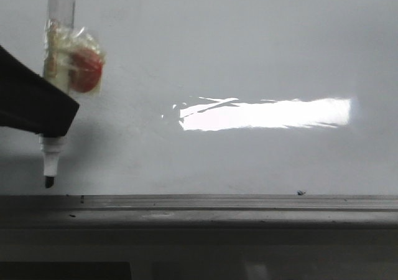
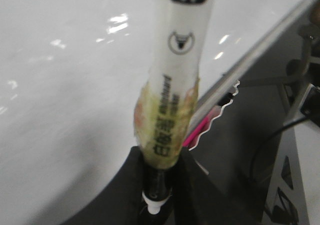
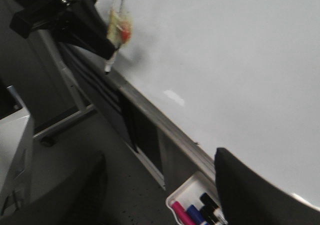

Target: Write number 7 on whiteboard

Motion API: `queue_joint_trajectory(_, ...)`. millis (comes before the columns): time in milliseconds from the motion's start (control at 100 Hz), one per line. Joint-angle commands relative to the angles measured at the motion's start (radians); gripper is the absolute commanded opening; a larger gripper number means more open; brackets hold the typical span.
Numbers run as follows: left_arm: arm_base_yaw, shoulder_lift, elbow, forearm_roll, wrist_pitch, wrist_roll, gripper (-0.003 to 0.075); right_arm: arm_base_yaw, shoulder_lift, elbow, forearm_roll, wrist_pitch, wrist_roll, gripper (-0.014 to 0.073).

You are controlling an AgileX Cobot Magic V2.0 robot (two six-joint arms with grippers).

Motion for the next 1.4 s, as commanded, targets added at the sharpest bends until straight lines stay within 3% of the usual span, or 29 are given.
queue_joint_trajectory(0, -0.035, -0.033, -0.034, -0.131, 0.029, 0.227, -0.002, 0.03, 0.054, -0.037, 0.131, -0.04, -0.12, 0.0416)
queue_joint_trajectory(110, -0.067, -0.048, -0.034, -0.144, 0.047, 0.412, -0.002, 0.073, 0.1, -0.037, 0.241, -0.054, -0.238, 0.0416)
queue_joint_trajectory(310, -0.095, -0.048, -0.034, -0.135, 0.107, 0.63, -0.002, 0.15, 0.206, -0.037, 0.304, -0.135, -0.347, 0.0422)
queue_joint_trajectory(510, -0.098, -0.047, -0.034, -0.135, 0.098, 0.644, -0.002, 0.252, 0.362, -0.039, 0.531, -0.171, -0.604, 0.0422)
queue_joint_trajectory(870, -0.098, -0.047, -0.034, -0.131, 0.096, 0.645, -0.002, 0.519, 0.711, -0.181, 0.531, -0.415, -0.661, 0.0422)
queue_joint_trajectory(1210, -0.098, -0.047, -0.034, -0.131, 0.096, 0.645, -0.002, 0.543, 0.844, -0.249, 0.516, -0.449, -0.661, 0.042)
queue_joint_trajectory(1300, -0.098, -0.047, -0.034, -0.131, 0.096, 0.645, -0.002, 0.543, 0.857, -0.25, 0.516, -0.438, -0.661, 0.0359)
queue_joint_trajectory(1390, -0.098, -0.047, -0.034, -0.131, 0.096, 0.645, -0.002, 0.543, 0.865, -0.25, 0.514, -0.424, -0.661, 0.0164)
